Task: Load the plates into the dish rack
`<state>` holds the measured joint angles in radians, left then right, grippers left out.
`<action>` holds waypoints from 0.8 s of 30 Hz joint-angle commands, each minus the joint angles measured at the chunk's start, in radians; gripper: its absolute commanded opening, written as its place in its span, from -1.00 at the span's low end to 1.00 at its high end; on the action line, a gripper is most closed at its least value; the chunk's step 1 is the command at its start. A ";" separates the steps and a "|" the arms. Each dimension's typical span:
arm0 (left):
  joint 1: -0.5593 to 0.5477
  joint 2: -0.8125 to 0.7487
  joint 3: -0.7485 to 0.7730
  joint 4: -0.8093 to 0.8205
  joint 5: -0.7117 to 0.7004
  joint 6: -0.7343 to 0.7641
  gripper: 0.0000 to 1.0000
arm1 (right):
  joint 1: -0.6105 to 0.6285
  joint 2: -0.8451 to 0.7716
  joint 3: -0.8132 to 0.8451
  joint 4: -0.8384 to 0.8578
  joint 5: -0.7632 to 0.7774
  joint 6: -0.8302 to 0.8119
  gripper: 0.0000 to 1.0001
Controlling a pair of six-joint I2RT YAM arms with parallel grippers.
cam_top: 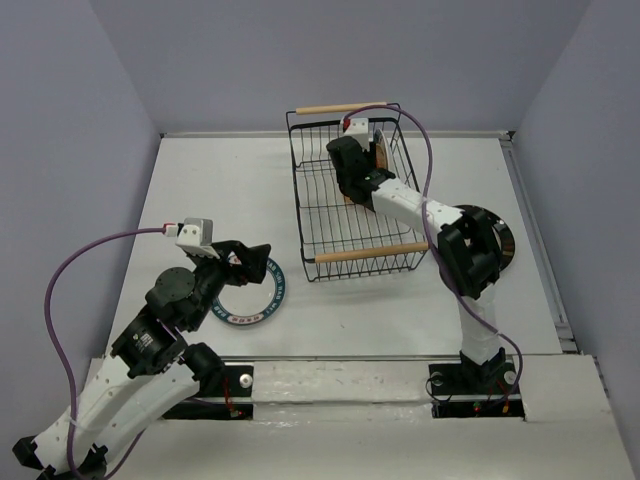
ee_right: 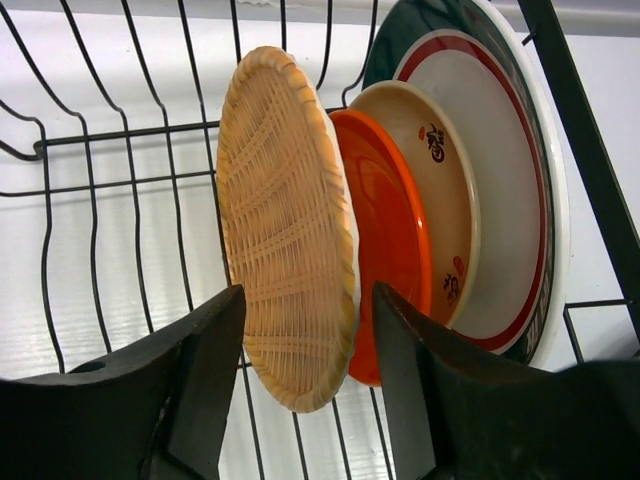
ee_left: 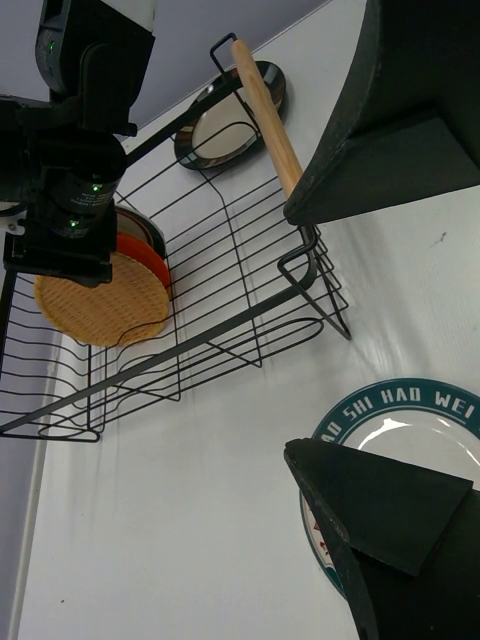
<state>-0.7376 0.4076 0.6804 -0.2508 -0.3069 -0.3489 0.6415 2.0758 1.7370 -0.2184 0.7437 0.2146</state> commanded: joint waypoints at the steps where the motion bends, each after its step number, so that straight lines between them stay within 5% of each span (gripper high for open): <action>1: 0.009 0.008 -0.007 0.047 0.008 0.016 0.98 | 0.007 -0.097 -0.007 0.028 -0.027 0.014 0.25; 11: 0.018 0.039 -0.004 0.047 -0.032 0.011 0.98 | 0.038 -0.353 -0.164 0.073 -0.253 0.023 0.46; 15: 0.026 0.057 -0.001 0.041 -0.081 0.016 0.98 | 0.136 -0.471 -0.258 0.109 -0.435 0.061 0.49; 24: 0.029 0.118 0.016 -0.034 -0.198 -0.038 0.98 | 0.282 -0.660 -0.448 0.197 -0.558 0.092 0.49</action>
<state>-0.7158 0.4995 0.6804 -0.2611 -0.4294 -0.3565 0.9127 1.5085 1.3586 -0.0990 0.2890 0.2745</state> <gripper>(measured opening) 0.989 0.744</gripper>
